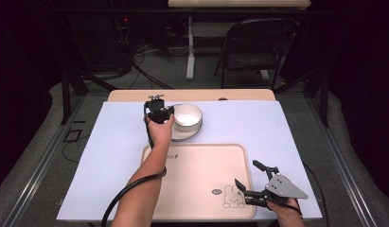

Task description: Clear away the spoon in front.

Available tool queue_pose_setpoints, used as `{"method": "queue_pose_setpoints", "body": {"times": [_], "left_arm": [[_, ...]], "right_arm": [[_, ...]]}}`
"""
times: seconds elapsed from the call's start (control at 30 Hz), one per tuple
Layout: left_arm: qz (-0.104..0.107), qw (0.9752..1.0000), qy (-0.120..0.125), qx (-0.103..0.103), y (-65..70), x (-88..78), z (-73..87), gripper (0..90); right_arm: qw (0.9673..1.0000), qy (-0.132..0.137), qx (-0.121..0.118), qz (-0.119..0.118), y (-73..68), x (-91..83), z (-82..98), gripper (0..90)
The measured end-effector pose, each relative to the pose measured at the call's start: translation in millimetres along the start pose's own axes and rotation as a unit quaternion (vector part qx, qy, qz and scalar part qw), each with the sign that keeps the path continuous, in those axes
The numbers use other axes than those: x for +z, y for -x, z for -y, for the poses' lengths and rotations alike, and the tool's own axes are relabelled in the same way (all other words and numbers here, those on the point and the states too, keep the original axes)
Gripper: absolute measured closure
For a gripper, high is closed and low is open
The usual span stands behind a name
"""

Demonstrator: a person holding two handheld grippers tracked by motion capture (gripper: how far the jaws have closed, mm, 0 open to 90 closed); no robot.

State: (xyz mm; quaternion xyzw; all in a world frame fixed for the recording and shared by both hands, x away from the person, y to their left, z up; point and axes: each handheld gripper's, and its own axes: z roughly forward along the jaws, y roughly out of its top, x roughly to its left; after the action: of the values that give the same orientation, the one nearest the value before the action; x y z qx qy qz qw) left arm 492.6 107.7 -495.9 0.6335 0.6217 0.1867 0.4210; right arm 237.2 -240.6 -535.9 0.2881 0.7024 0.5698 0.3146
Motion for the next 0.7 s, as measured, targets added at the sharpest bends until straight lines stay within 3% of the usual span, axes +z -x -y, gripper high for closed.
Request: {"method": "queue_pose_setpoints", "body": {"times": [0.23, 0.7], "left_arm": [[0.027, 0.9996, 0.007, -0.010, 0.6, -1.7, -2.9, 84.0], [0.033, 0.9993, 0.008, 0.015, 9.4, -8.8, -13.5, 84.6]], "right_arm": [[1.0000, -0.001, 0.000, -0.001, -0.1, 0.3, 0.1, 14.0], [1.0000, -0.001, 0.001, -0.001, -0.1, 0.5, -0.1, 14.0]]}}
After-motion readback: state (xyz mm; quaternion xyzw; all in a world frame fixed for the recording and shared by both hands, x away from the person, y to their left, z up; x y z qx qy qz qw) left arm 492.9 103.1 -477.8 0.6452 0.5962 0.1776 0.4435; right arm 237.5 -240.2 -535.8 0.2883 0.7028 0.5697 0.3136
